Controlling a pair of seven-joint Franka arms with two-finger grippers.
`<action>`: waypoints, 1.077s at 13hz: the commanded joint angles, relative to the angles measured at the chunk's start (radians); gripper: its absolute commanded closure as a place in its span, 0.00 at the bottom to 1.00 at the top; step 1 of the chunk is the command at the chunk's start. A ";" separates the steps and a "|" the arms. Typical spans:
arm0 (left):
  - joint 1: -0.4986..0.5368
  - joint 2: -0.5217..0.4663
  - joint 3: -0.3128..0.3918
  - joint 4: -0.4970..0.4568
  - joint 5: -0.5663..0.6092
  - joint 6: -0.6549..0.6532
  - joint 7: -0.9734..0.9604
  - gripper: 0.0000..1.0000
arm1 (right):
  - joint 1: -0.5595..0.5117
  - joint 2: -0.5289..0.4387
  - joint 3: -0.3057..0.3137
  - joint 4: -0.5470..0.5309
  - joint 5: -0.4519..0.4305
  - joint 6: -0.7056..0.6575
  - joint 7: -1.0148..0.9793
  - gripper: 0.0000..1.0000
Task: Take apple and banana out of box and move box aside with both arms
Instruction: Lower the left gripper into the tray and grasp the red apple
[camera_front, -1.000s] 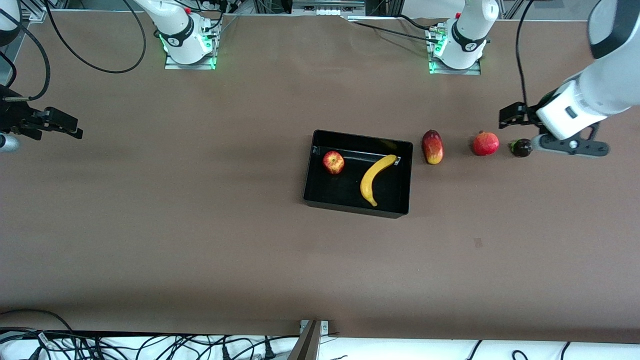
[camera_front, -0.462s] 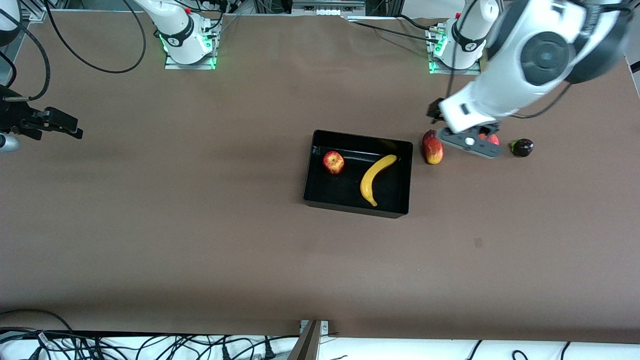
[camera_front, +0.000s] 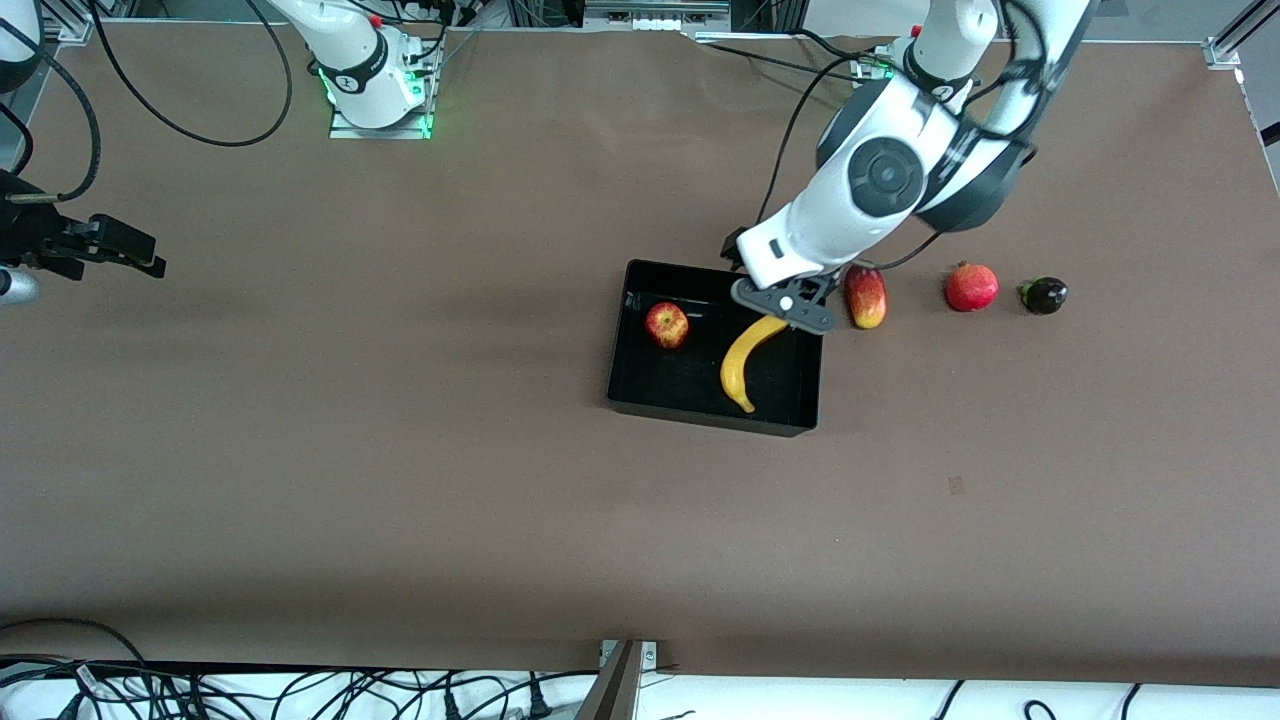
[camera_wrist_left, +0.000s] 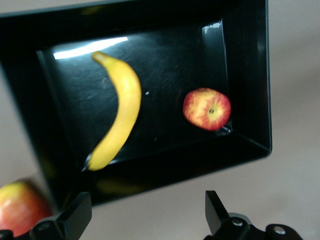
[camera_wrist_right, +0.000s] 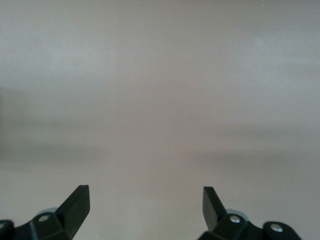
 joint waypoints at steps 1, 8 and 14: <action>-0.038 0.105 0.004 0.021 -0.022 0.119 -0.006 0.00 | -0.017 0.003 0.011 0.013 0.019 -0.015 0.008 0.00; -0.201 0.302 0.053 0.092 -0.027 0.320 -0.101 0.00 | -0.017 0.003 0.011 0.013 0.019 -0.015 0.008 0.00; -0.236 0.394 0.090 0.146 -0.018 0.402 -0.097 0.00 | -0.017 0.003 0.011 0.013 0.019 -0.015 0.008 0.00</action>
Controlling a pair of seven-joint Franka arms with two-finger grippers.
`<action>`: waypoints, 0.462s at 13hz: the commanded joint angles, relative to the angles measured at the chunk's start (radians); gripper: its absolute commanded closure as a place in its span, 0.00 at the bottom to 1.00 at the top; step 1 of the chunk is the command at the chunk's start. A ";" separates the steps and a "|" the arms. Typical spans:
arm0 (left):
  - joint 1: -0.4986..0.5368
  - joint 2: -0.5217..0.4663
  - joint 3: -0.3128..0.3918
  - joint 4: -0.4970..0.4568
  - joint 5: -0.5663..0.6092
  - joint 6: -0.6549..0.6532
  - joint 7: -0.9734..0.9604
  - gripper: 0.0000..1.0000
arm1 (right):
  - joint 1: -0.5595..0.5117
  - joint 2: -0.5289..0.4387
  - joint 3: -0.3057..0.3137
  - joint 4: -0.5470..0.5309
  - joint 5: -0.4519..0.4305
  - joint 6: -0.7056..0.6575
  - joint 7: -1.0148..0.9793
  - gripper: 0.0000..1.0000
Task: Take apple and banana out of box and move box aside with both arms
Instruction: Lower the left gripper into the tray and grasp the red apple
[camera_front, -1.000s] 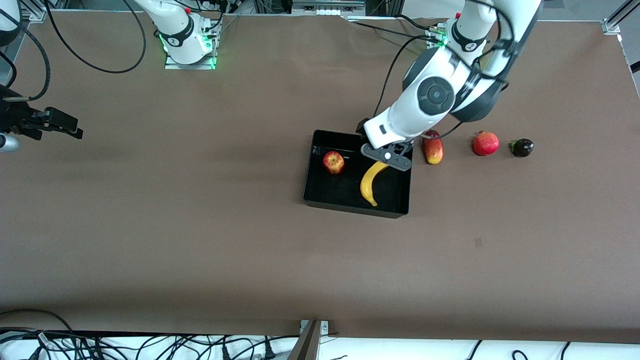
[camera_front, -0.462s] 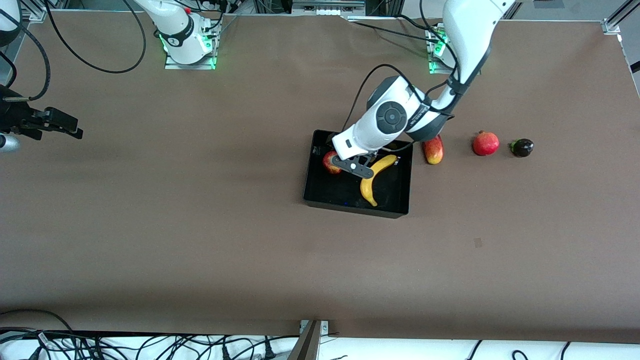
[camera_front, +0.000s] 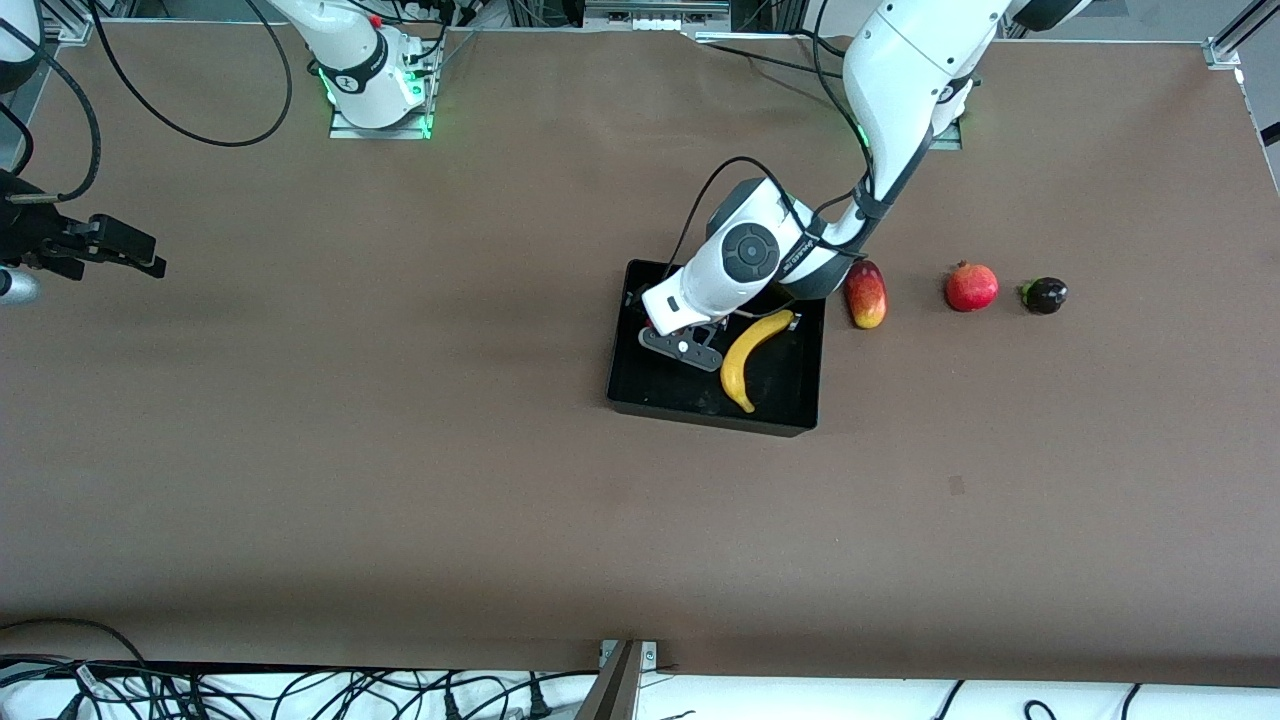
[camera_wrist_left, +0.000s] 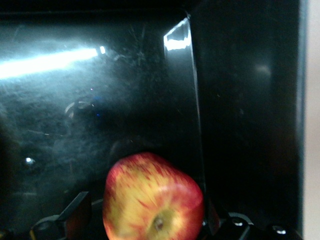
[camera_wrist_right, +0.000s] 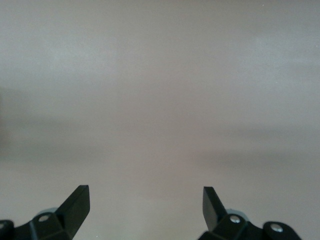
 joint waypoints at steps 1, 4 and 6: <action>-0.015 0.028 0.018 0.047 -0.014 -0.007 0.009 0.00 | -0.017 0.003 0.011 0.013 0.019 -0.014 0.008 0.00; -0.015 0.028 0.019 0.047 -0.011 -0.007 0.017 0.72 | -0.017 0.003 0.011 0.013 0.019 -0.014 0.008 0.00; -0.013 0.022 0.018 0.047 -0.011 -0.009 0.015 1.00 | -0.017 0.003 0.011 0.013 0.019 -0.014 0.008 0.00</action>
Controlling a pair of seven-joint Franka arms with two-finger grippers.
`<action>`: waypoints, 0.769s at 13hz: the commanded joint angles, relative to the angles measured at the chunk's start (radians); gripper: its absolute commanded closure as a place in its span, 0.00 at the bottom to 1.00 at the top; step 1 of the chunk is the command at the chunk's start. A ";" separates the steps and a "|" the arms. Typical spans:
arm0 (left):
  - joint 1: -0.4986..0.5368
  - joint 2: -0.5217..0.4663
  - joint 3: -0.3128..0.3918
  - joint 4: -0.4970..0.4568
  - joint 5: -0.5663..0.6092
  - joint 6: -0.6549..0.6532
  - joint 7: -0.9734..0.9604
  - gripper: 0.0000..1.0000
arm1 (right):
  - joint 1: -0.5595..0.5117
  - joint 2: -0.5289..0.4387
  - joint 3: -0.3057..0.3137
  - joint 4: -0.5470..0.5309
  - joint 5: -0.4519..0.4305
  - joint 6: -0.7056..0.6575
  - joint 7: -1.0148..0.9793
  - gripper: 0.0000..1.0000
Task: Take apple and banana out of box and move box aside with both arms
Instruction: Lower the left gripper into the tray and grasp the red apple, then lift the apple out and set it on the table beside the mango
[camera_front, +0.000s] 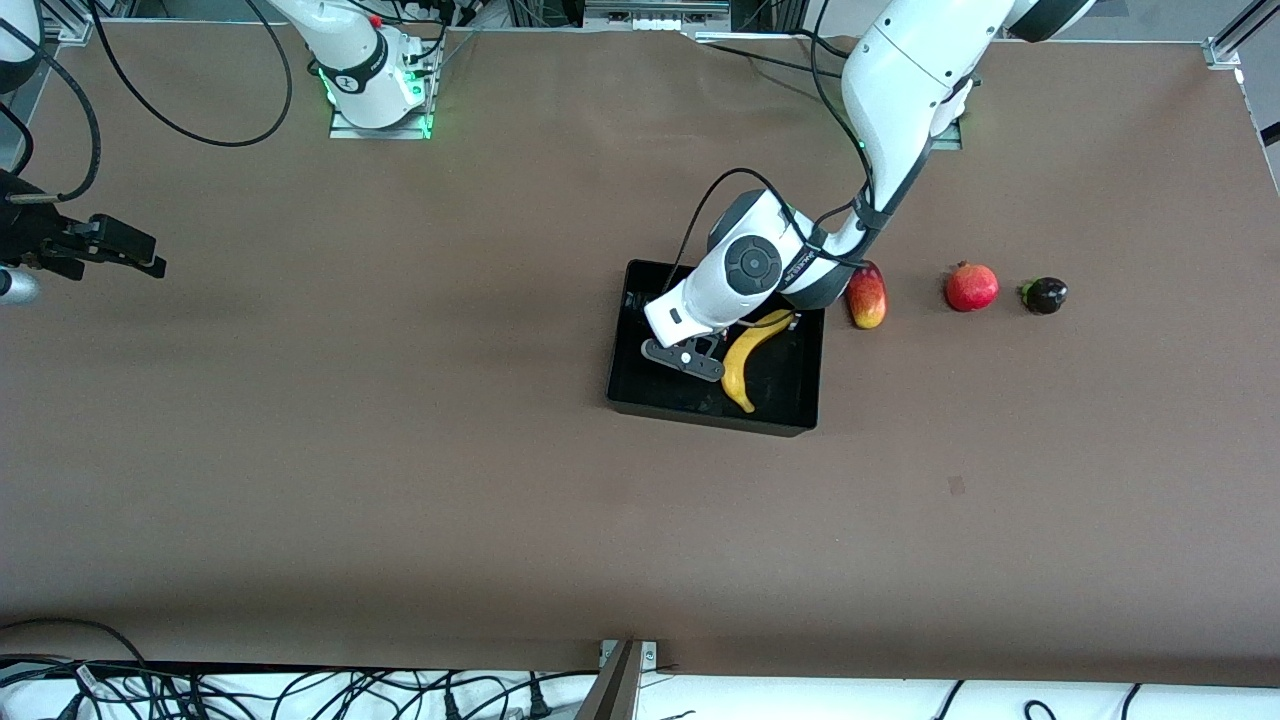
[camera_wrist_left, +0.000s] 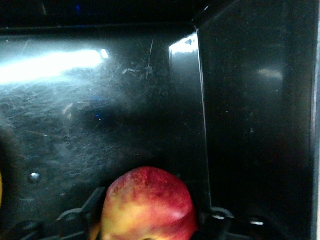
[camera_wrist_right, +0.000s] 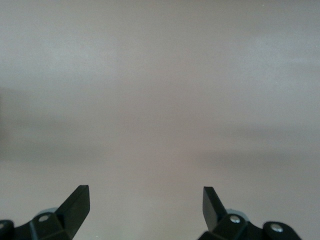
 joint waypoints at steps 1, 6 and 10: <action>-0.009 -0.010 0.013 0.021 -0.010 -0.012 0.012 1.00 | -0.017 0.003 0.011 0.013 0.019 -0.014 0.008 0.00; 0.046 -0.151 0.010 0.009 -0.010 -0.178 0.009 1.00 | -0.017 0.003 0.011 0.013 0.019 -0.014 0.008 0.00; 0.152 -0.278 0.005 0.009 -0.010 -0.390 0.127 1.00 | -0.017 0.003 0.011 0.013 0.019 -0.014 0.008 0.00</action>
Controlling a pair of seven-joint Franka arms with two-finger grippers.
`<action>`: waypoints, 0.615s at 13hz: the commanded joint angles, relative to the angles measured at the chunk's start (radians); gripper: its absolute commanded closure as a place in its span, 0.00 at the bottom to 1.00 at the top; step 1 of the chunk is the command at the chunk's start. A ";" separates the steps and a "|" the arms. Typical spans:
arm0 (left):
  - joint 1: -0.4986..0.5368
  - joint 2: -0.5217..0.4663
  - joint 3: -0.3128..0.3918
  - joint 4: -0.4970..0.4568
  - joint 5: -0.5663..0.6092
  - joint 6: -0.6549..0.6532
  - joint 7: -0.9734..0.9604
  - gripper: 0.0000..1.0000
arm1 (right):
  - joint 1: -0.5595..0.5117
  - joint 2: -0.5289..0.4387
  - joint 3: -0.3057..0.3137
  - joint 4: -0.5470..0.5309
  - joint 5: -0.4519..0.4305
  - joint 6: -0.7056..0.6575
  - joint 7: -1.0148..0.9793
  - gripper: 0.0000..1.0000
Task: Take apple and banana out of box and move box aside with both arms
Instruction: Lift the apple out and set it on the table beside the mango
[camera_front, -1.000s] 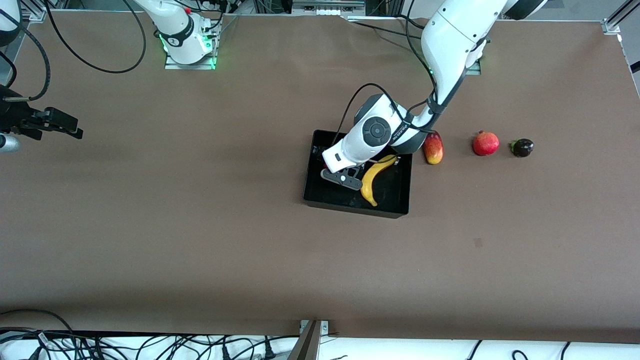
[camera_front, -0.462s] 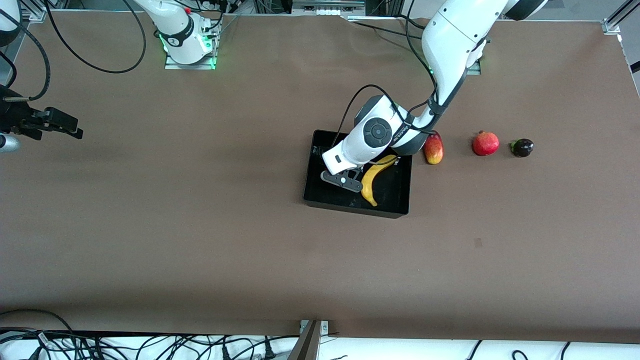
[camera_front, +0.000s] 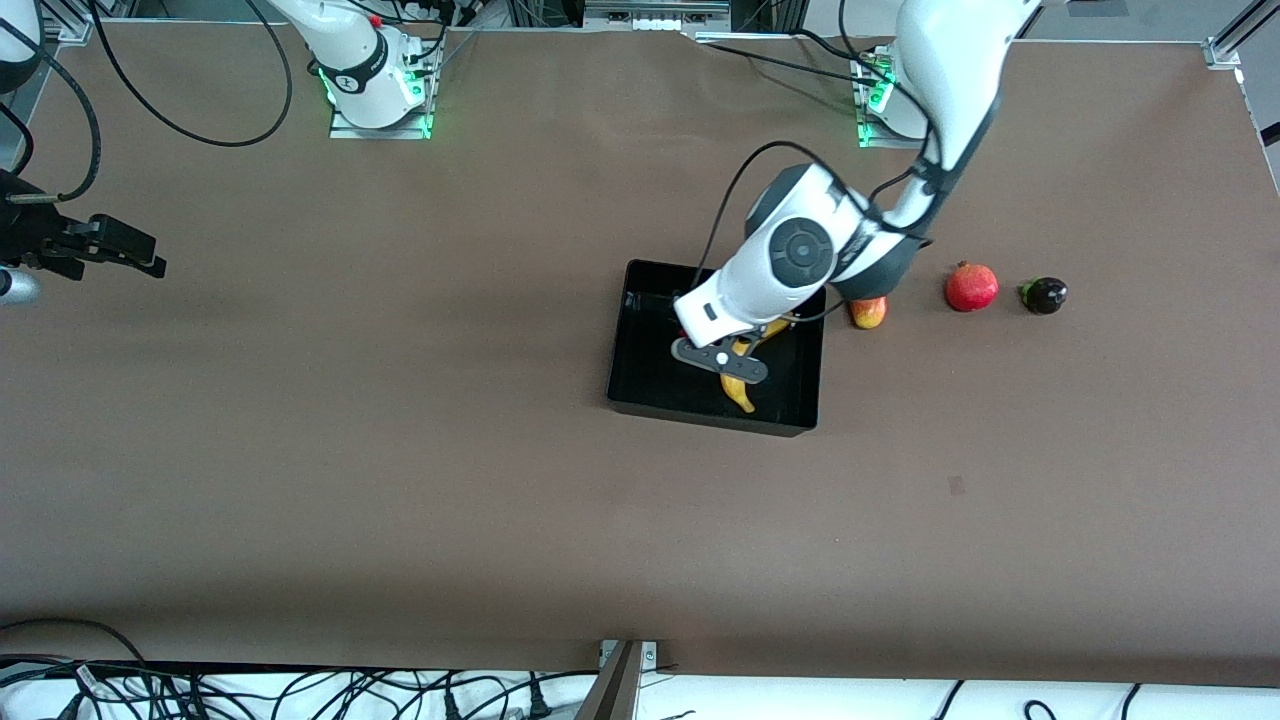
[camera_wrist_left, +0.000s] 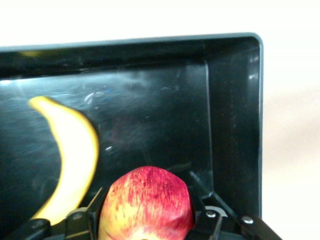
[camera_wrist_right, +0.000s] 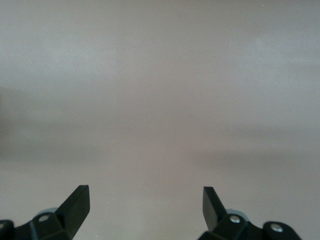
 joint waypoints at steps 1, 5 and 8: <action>0.082 -0.091 -0.003 -0.025 -0.010 -0.118 0.136 1.00 | -0.017 0.003 0.011 0.013 0.019 -0.016 0.008 0.00; 0.258 -0.111 0.002 -0.054 0.034 -0.219 0.470 1.00 | -0.017 0.003 0.011 0.013 0.019 -0.016 0.008 0.00; 0.330 -0.102 0.003 -0.097 0.204 -0.209 0.558 1.00 | -0.017 0.003 0.011 0.013 0.019 -0.016 0.008 0.00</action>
